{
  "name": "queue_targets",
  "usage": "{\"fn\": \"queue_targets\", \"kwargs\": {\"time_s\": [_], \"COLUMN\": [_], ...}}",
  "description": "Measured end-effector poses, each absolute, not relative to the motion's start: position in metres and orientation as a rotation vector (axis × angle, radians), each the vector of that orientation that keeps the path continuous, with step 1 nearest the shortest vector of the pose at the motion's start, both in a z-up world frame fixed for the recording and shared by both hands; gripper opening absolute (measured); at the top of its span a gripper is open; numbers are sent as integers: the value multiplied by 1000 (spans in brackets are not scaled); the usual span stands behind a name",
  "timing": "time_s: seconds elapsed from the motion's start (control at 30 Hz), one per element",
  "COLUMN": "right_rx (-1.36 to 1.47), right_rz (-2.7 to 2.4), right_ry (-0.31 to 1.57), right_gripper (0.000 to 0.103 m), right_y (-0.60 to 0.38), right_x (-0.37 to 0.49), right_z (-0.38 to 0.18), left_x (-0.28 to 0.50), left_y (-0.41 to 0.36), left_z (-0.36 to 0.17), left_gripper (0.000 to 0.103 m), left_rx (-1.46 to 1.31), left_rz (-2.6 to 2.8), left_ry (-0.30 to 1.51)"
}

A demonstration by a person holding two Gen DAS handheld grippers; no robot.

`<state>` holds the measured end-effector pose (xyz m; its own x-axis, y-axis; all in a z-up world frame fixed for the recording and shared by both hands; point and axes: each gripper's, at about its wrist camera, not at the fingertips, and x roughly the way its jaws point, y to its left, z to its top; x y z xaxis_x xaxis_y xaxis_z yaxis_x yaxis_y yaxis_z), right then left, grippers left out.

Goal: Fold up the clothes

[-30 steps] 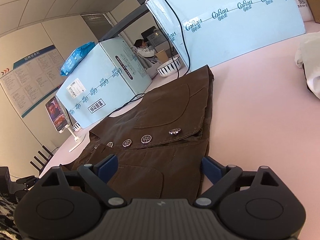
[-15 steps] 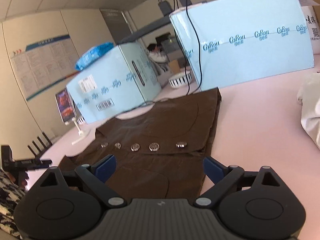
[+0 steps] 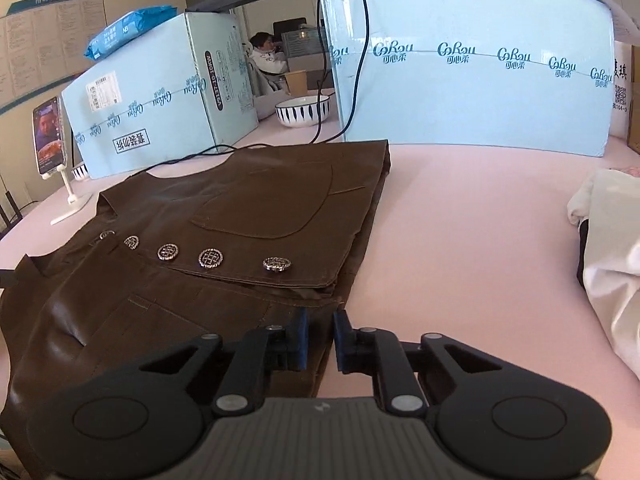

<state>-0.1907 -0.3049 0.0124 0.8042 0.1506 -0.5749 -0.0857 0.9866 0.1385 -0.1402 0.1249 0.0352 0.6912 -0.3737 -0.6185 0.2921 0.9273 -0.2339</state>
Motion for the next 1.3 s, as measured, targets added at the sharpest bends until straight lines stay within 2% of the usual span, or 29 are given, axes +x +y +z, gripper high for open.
{"fn": "queue_targets", "kwargs": {"time_s": [0.3,0.57,0.63,0.8,0.93,0.97,1.07,1.17,1.3], "right_rx": [7,28,41,26,-1,19,106,32,-30], "right_rz": [117,98,95,74,71,111,305,353,335], "right_ry": [527,584,591,597,466,447,475,606,671], "right_gripper": [7,7,9,16,19,21,43,43,43], "right_y": [-286,-284,-286,-282,-271,-271,-264,-242,-232], "right_x": [-188,-171,-171,-171,-185,-188,-188,-178,-174], "right_z": [22,4,3,2,19,24,33,21,5], "left_x": [-146,-156,-156,-161,-147,-141,-126,-108,-99], "left_y": [138,149,149,137,94,77,37,15,25], "left_z": [23,29,38,82,97,93,72,44,24], "left_gripper": [90,90,90,92,95,95,95,95,95], "left_rx": [-123,-136,-119,-85,-74,-57,0,36,23], "left_rz": [-279,-233,-224,-284,-523,-566,-617,-616,-567], "left_ry": [723,741,747,599,573,585,621,700,760]}}
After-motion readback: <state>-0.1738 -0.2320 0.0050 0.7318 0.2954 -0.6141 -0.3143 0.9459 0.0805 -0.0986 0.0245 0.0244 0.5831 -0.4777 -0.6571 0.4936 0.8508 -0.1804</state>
